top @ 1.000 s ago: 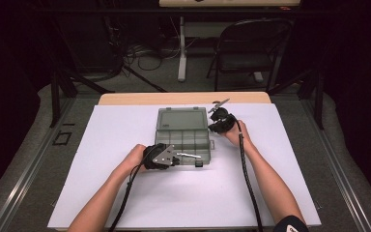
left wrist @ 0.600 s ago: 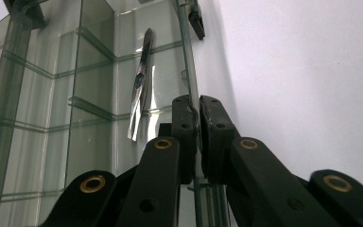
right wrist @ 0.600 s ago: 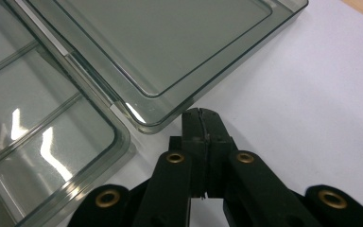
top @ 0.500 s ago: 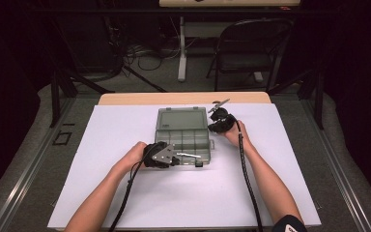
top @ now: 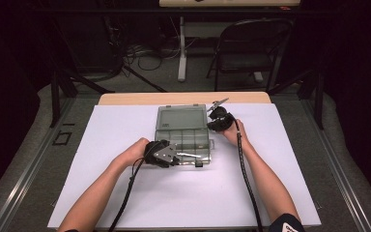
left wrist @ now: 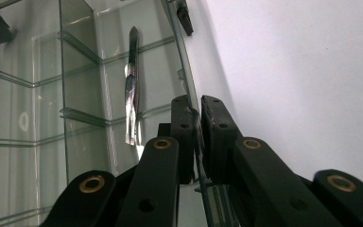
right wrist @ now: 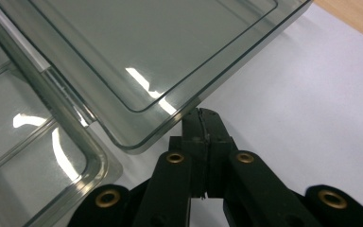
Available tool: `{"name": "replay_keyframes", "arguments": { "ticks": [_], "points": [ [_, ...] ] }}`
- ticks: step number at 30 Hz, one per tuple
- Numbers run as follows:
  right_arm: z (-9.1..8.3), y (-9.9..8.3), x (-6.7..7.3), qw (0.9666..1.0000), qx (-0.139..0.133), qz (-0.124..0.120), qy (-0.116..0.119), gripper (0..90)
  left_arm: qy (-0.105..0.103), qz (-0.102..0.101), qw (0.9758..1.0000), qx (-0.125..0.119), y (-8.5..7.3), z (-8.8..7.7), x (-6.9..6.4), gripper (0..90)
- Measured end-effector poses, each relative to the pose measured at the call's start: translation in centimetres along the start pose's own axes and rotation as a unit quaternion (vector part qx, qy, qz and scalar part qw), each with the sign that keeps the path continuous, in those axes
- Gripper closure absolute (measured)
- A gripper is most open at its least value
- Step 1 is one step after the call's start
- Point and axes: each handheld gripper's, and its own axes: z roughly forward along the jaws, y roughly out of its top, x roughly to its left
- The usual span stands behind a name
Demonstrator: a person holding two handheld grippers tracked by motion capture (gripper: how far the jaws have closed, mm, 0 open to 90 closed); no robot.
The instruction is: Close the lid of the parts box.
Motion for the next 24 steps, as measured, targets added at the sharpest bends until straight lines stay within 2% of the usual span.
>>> {"name": "replay_keyframes", "arguments": {
  "ticks": [4, 13, 14, 18, 21, 22, 23, 24],
  "points": [
    [0.13, 0.03, 0.0, 1.0, -0.006, 0.002, -0.005, 90.0, -0.007, -0.003, 1.0, 0.001, 0.05, 0.03, 0.17, 84.5],
    [0.3, 0.07, 0.02, 0.9997, -0.016, 0.01, -0.016, 90.0, -0.015, 0.004, 0.9999, 0.003, 0.09, 0.09, 0.41, 84.3],
    [0.45, 0.04, 0.05, 0.9994, -0.027, 0.012, -0.017, 90.0, -0.016, 0.004, 0.9999, 0.003, 0.1, 0.1, 0.45, 84.3],
    [0.33, 0.16, 0.09, 0.9994, -0.025, 0.014, -0.022, 90.0, -0.019, 0.005, 0.9998, 0.007, 0.17, 0.11, 0.52, 84.2],
    [0.25, 0.15, 0.1, 0.9988, -0.038, 0.018, -0.023, 90.0, -0.02, 0.006, 0.9998, 0.006, 0.15, 0.13, 0.56, 84.1],
    [0.48, 0.1, 0.07, 0.9977, -0.061, 0.017, -0.023, 90.0, -0.021, 0.006, 0.9997, 0.006, 0.14, 0.14, 0.57, 84.1],
    [0.24, 0.18, 0.01, 0.9985, -0.049, 0.013, -0.024, 90.0, -0.021, 0.007, 0.9997, 0.006, 0.15, 0.14, 0.57, 84.1],
    [0.19, 0.2, 0.01, 0.9984, -0.05, 0.012, -0.025, 90.0, -0.021, 0.008, 0.9997, 0.006, 0.16, 0.15, 0.58, 84.1]
  ]
}}
